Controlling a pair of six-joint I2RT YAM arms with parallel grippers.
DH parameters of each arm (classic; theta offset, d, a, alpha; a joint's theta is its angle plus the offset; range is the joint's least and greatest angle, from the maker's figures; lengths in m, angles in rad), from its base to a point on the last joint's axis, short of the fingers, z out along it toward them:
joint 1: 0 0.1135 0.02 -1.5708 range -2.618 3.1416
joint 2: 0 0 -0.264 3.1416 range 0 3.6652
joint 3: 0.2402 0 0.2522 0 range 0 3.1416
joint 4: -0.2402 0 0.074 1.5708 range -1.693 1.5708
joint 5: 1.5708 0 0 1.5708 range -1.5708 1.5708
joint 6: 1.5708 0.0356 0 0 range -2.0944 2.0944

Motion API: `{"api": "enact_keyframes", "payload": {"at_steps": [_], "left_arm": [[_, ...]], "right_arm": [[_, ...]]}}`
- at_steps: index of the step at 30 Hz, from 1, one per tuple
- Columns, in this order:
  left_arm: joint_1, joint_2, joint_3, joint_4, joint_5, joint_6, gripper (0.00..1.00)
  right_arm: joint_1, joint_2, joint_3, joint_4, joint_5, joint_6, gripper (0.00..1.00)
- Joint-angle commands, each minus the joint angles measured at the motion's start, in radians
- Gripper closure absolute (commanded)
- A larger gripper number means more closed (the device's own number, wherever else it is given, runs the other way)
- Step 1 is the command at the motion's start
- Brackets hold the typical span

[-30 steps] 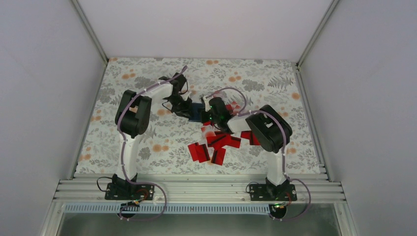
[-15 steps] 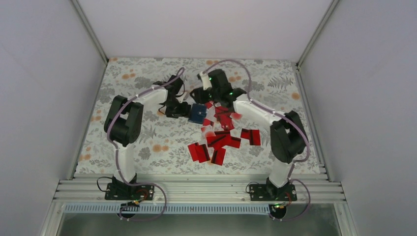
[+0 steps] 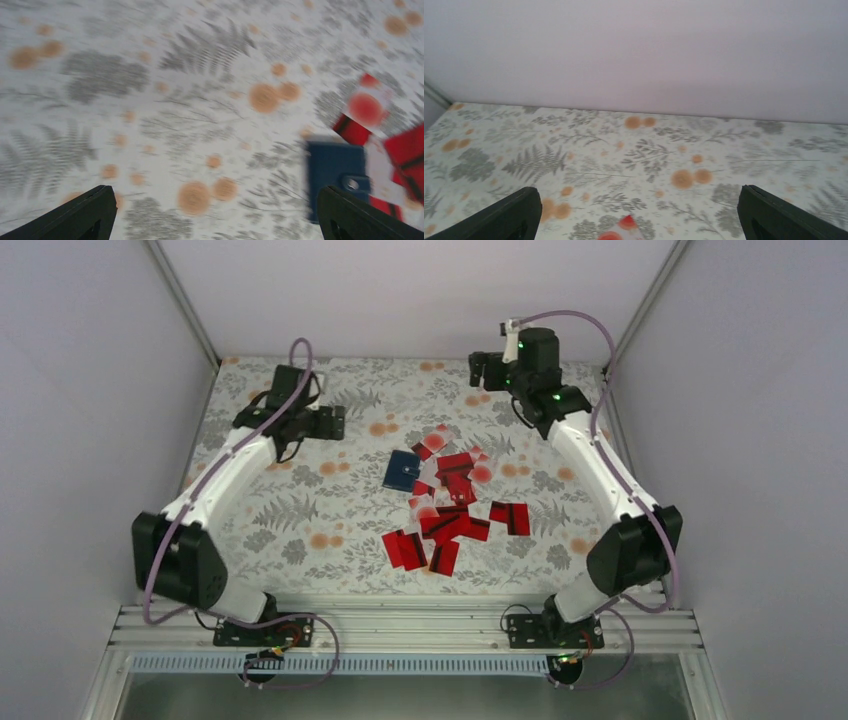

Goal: Put the credit cards into the card holder

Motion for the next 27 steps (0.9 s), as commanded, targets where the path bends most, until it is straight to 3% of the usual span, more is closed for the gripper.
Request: {"api": "enact_keyframes", "payload": {"at_steps": [1, 3, 5, 7, 8, 10, 11, 17, 19, 23, 27], "left_arm": [[0.045, -0.152, -0.12, 0.194, -0.193, 0.047, 0.0], [0.052, -0.206, -0.176, 0.262, -0.301, 0.033, 0.0], [0.06, -0.26, -0.217, 0.324, -0.344, 0.04, 0.0], [0.062, -0.314, -0.27, 0.413, -0.353, 0.07, 0.0], [0.062, -0.339, -0.302, 0.454, -0.364, 0.085, 0.0], [0.064, -0.377, -0.37, 0.537, -0.411, 0.104, 0.0], [0.07, -0.396, -0.408, 0.579, -0.425, 0.107, 0.0], [0.083, -0.551, -0.736, 0.966, -0.367, 0.292, 0.0], [0.099, -0.565, -0.833, 1.031, -0.35, 0.281, 0.0], [0.149, -0.531, -0.972, 1.189, -0.293, 0.227, 0.0], [0.198, -0.421, -1.114, 1.487, -0.218, 0.259, 0.0]], "right_arm": [[-0.033, -0.095, -0.051, -0.047, 0.126, -0.109, 0.01], [-0.089, -0.142, -0.109, -0.016, 0.18, -0.074, 0.01], [-0.175, -0.185, -0.163, 0.021, 0.185, -0.008, 0.08], [-0.236, -0.219, -0.247, 0.079, 0.207, 0.011, 0.24], [-0.252, -0.233, -0.288, 0.107, 0.208, -0.01, 0.2], [-0.264, -0.238, -0.334, 0.119, 0.232, -0.032, 0.02], [-0.269, -0.238, -0.357, 0.114, 0.23, -0.039, 0.01], [-0.288, -0.304, -0.556, 0.257, 0.206, -0.029, 0.01], [-0.294, -0.312, -0.623, 0.322, 0.173, -0.061, 0.01], [-0.318, -0.347, -0.817, 0.539, 0.105, -0.092, 0.01], [-0.328, -0.341, -1.02, 0.784, 0.026, -0.136, 0.01]]}}
